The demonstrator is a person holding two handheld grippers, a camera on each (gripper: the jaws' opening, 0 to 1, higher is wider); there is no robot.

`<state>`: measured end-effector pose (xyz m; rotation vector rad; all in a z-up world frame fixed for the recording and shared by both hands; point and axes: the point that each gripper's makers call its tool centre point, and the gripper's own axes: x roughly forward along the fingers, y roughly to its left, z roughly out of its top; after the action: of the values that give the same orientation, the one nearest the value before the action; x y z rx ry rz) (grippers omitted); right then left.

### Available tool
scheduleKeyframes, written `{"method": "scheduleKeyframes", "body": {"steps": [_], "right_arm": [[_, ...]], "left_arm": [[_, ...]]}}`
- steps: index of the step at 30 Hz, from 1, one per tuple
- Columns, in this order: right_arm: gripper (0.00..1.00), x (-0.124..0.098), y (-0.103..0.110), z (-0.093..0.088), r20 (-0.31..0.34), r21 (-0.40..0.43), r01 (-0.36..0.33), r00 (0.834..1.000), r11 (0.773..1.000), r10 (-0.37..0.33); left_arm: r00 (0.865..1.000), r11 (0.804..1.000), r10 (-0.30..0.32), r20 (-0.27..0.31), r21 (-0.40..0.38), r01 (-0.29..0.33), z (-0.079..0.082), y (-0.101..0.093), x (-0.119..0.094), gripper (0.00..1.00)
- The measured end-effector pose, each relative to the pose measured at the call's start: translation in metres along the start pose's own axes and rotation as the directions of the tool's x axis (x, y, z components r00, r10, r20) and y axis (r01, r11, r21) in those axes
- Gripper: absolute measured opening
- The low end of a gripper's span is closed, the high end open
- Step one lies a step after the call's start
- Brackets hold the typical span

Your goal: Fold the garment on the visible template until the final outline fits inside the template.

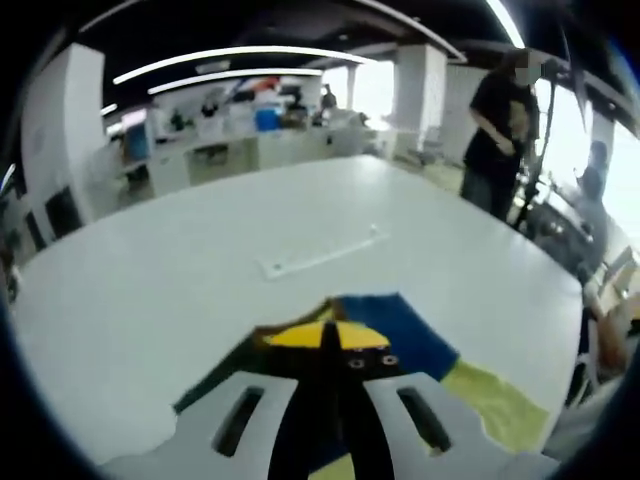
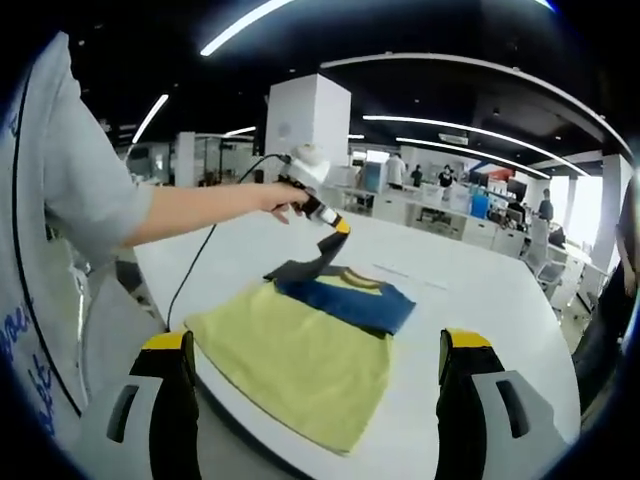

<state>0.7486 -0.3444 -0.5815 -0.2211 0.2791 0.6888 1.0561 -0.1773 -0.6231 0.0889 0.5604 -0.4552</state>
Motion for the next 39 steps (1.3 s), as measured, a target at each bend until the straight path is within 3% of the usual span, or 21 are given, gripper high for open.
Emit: {"method": "scheduleKeyframes", "body": {"steps": [17, 31, 39], "right_arm": [[1.0, -0.003, -0.019, -0.011, -0.026, 0.017, 0.018, 0.999, 1.0, -0.018], [1.0, 0.0, -0.023, -0.013, -0.024, 0.026, 0.003, 1.0, 1.0, -0.002], [1.0, -0.006, -0.031, -0.02, -0.04, 0.034, 0.025, 0.999, 0.999, -0.023]], "left_arm": [[0.996, 0.998, -0.067, -0.063, -0.004, 0.067, -0.012, -0.038, 0.048, 0.0], [0.984, 0.99, -0.136, -0.114, 0.032, 0.141, -0.01, -0.071, 0.057, 0.0], [0.973, 0.986, -0.156, -0.17, 0.032, 0.164, -0.026, -0.091, 0.076, 0.0]]}}
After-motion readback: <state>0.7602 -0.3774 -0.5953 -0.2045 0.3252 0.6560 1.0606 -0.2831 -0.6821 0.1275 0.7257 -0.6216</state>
